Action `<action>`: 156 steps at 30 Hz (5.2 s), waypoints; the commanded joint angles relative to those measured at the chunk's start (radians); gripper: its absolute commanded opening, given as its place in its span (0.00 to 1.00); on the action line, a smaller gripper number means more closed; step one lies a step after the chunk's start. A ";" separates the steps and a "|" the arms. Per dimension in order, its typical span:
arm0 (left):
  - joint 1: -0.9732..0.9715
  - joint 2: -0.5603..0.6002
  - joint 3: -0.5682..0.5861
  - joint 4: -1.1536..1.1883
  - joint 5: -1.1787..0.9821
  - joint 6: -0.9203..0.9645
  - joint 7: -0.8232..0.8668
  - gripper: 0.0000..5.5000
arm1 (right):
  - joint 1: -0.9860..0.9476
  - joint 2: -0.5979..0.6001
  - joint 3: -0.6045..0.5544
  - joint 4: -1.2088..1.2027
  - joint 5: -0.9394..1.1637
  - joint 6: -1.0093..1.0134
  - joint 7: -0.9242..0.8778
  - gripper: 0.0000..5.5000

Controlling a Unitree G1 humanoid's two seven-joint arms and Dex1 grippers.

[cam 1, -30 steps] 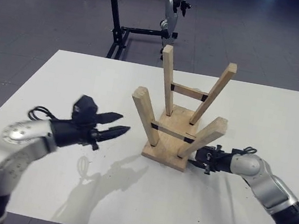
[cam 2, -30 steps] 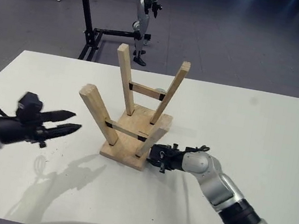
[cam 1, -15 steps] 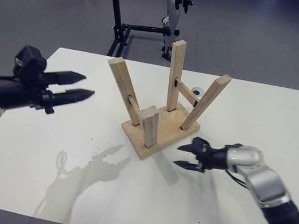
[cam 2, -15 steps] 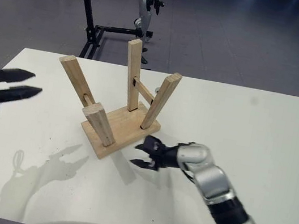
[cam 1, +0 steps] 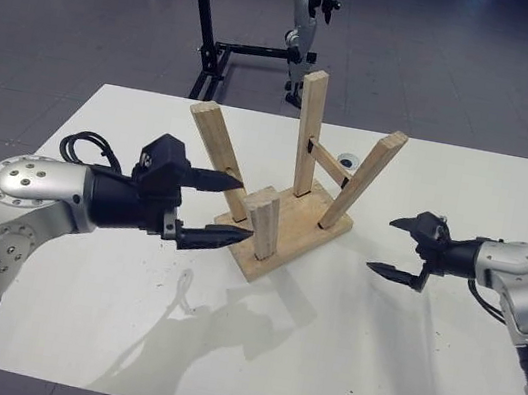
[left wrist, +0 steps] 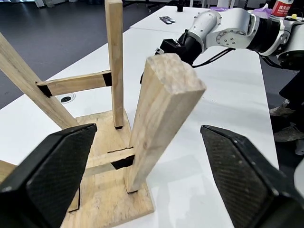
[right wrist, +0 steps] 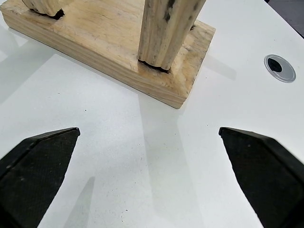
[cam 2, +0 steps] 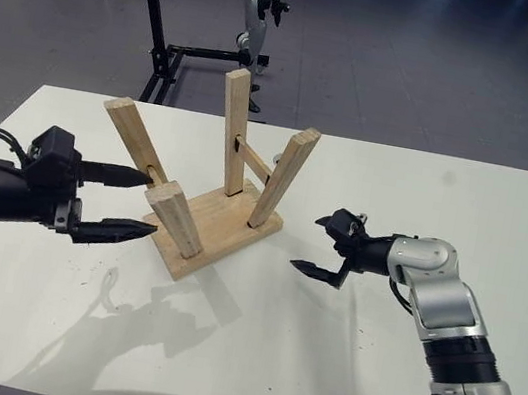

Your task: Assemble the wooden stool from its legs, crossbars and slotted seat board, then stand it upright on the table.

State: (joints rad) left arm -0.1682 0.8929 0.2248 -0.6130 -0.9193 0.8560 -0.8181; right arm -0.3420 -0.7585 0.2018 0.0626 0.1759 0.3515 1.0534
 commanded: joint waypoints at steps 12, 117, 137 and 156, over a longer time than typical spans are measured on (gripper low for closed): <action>-0.012 -0.171 -0.229 -0.012 0.072 0.001 0.192 0.51 | -0.147 0.117 -0.242 0.070 0.263 0.098 0.002 1.00; -0.197 -0.091 0.038 0.971 0.110 0.105 -0.506 0.71 | -0.335 -0.031 -0.348 0.496 0.634 0.836 0.063 0.89; 0.162 -0.064 -0.172 0.554 0.437 -0.452 -0.573 0.71 | 0.545 -0.290 -0.189 -0.602 0.292 0.212 0.246 0.89; 0.154 -0.114 -0.242 0.493 0.377 -0.375 -0.545 0.40 | 0.337 -0.073 -0.036 -0.600 0.312 0.362 -0.005 0.57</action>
State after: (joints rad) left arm -0.0093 0.7850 -0.0166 -0.1112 -0.5356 0.4718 -1.3830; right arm 0.0284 -0.8339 0.2004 -0.5341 0.4394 0.6669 1.0499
